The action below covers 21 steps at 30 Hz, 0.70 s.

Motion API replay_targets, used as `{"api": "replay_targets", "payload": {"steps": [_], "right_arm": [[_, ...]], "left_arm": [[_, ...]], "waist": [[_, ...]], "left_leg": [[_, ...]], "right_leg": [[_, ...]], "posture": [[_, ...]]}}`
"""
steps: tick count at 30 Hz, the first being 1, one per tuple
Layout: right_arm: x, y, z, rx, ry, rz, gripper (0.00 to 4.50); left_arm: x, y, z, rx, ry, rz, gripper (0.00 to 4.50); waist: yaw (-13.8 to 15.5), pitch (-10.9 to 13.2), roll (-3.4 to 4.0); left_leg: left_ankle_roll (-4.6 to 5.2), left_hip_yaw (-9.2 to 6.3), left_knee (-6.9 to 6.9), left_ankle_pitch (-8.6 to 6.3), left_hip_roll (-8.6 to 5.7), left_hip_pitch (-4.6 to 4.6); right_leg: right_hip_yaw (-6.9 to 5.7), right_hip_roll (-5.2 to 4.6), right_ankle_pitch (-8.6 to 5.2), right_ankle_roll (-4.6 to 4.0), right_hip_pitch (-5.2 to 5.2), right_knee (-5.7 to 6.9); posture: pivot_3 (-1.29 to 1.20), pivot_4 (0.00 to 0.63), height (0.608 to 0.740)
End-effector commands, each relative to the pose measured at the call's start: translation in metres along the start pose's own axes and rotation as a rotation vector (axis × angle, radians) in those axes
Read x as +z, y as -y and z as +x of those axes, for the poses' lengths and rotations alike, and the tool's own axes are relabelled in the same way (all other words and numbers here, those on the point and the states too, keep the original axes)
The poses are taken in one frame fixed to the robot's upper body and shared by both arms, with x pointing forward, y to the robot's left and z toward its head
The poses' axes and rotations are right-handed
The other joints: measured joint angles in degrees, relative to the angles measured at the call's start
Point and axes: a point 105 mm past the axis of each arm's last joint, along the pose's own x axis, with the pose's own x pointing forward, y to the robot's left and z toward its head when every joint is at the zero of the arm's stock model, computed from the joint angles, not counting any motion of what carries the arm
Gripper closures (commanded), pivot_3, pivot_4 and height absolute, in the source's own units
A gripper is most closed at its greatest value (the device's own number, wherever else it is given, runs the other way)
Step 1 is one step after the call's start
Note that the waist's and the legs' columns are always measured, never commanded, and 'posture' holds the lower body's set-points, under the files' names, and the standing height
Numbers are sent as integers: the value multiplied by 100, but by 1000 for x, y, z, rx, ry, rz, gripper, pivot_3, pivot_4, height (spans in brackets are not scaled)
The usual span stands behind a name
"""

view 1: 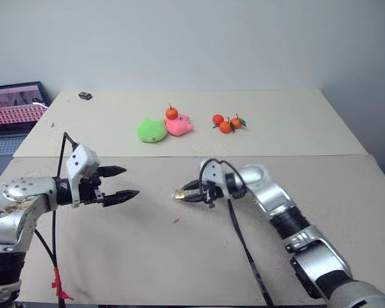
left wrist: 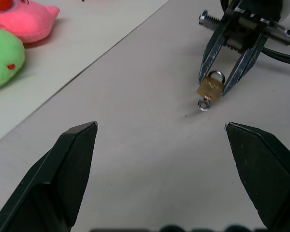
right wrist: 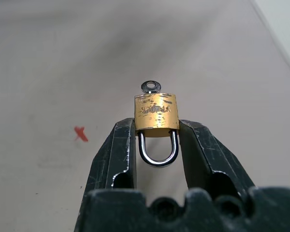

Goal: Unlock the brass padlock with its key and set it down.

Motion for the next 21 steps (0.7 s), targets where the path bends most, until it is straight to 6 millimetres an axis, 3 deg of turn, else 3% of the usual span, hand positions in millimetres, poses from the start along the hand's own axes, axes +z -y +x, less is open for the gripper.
{"api": "replay_targets", "payload": {"steps": [1, 4, 7, 11, 21], "right_arm": [[28, -12, -13, 16, 61, -40, 3585], [30, -19, -21, -14, 25, -92, 3585], [37, -27, -28, -18, 27, -91, 3585], [45, -27, -31, -47, 45, -71, 3585], [48, -5, -52, -158, 13, -136, 3585]], "left_arm": [[45, 12, 13, -76, 140, -151, 0], [75, 25, 24, -180, 216, -277, 0], [85, 35, 31, -261, 229, -370, 0], [79, 46, 37, -313, 183, -423, 0], [60, 45, 46, -296, 102, -508, 0]], "waist": [[40, -3, -6], [66, -5, -8], [-3, -7, -3], [-151, -7, -1], [-151, -4, -2]], "left_leg": [[0, -14, 2, 0, 0, -6], [-1, -41, 8, 1, -2, -12], [-2, -46, 8, 2, -7, -10], [-13, -49, -1, 8, -5, -3], [-75, -71, -10, 45, -19, 11]], "right_leg": [[-16, -1, 0, 0, 3, -4], [-37, -1, 1, 3, 17, -4], [-37, -3, 3, 5, 29, -4], [-37, -2, 3, 4, 30, -3], [-45, -8, -9, 27, 40, -25]], "posture": [[0, 150, 660], [0, 150, 660], [0, 150, 660], [0, 150, 660], [0, 150, 660]]}}
